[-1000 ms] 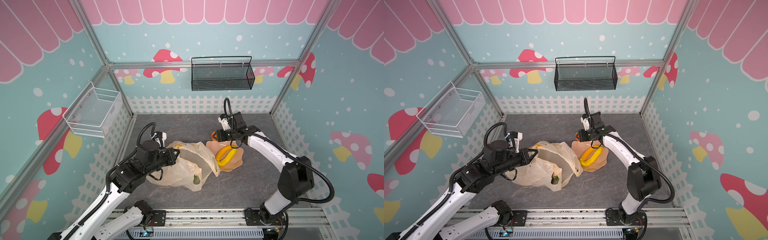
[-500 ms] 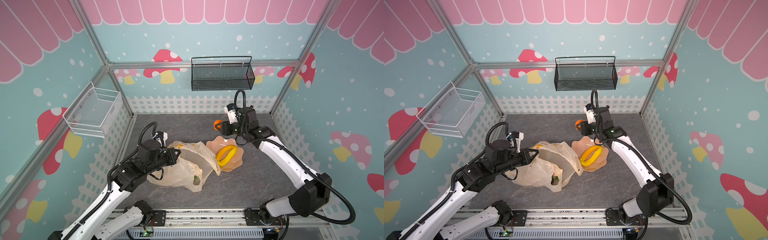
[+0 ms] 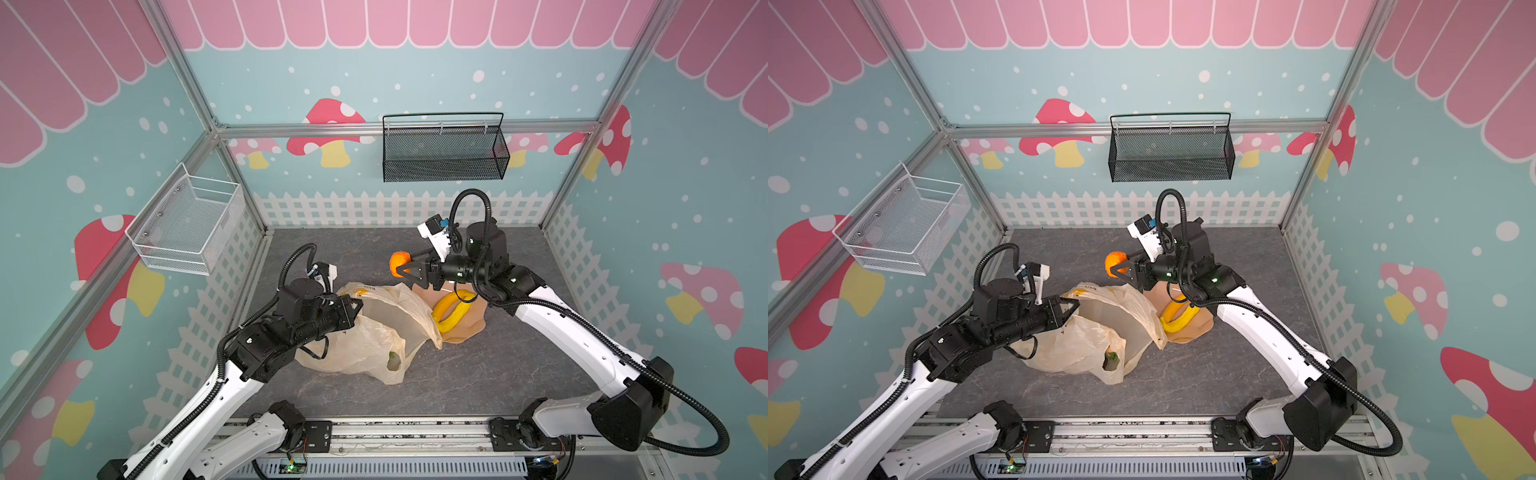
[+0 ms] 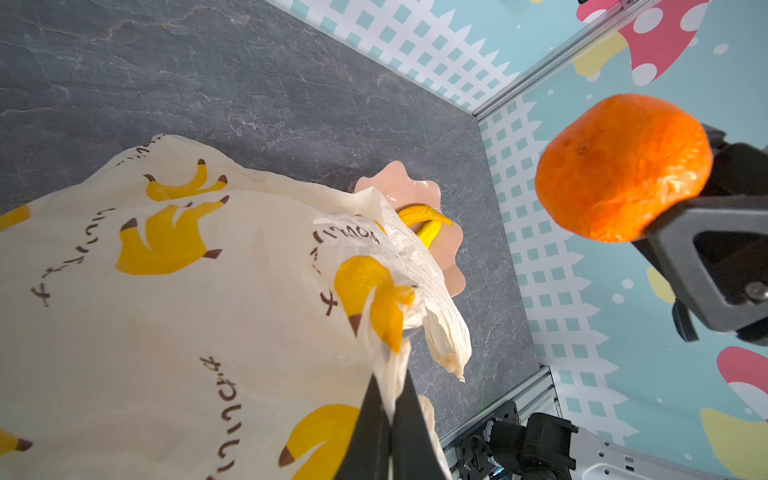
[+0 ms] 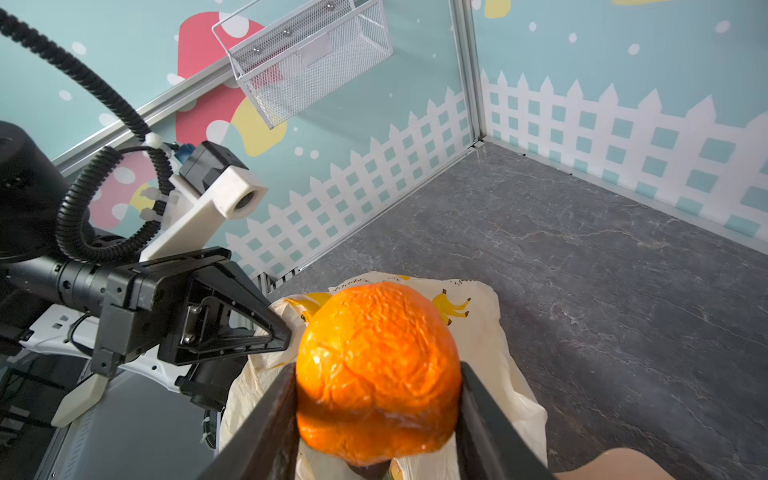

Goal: Place the fruits into the plastic bag
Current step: 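Lift the orange and carry it over the bag mouth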

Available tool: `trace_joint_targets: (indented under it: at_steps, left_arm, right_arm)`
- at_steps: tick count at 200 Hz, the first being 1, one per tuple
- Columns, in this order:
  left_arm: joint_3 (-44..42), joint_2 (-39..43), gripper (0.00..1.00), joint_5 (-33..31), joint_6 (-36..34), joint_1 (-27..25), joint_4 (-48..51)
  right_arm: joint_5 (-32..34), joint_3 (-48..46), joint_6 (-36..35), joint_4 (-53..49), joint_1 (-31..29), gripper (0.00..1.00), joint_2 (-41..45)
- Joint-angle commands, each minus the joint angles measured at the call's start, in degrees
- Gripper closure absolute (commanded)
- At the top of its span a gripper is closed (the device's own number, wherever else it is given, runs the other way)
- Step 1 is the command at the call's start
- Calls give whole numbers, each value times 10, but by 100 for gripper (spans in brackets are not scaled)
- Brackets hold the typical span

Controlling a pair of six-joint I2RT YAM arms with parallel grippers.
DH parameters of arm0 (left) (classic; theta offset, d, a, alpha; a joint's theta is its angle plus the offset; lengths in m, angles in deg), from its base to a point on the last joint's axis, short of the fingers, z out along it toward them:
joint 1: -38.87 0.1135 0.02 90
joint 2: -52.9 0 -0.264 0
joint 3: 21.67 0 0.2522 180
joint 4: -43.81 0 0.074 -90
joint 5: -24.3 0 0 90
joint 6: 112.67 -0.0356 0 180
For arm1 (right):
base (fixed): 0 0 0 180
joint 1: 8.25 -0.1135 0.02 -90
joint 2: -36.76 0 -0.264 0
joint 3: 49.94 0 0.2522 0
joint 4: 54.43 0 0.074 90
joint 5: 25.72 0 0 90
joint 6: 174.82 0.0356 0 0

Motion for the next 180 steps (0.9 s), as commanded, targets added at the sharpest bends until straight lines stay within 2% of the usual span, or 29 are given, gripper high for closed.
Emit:
trace_joint_targets:
  at_steps: [1,21,43,131,180]
  left_arm:
    - [13,-4,100,3,0,2,-8]
    - [13,-6,100,3,0,2,-10]
    - [15,-9,100,4,-1,2,-12]
    - [20,-17,100,13,-2,2,-15]
    - [21,-17,100,13,-1,2,-16]
  right_arm:
    - [-14,3,-21,5,-16,61,12]
    - [-11,-12,-30,-3,-34,61,25]
    - [24,-39,-42,-25,-51,62,37]
    - [218,-130,-94,-74,-141,65,31]
    - [264,-147,-117,-84,-178,66,14]
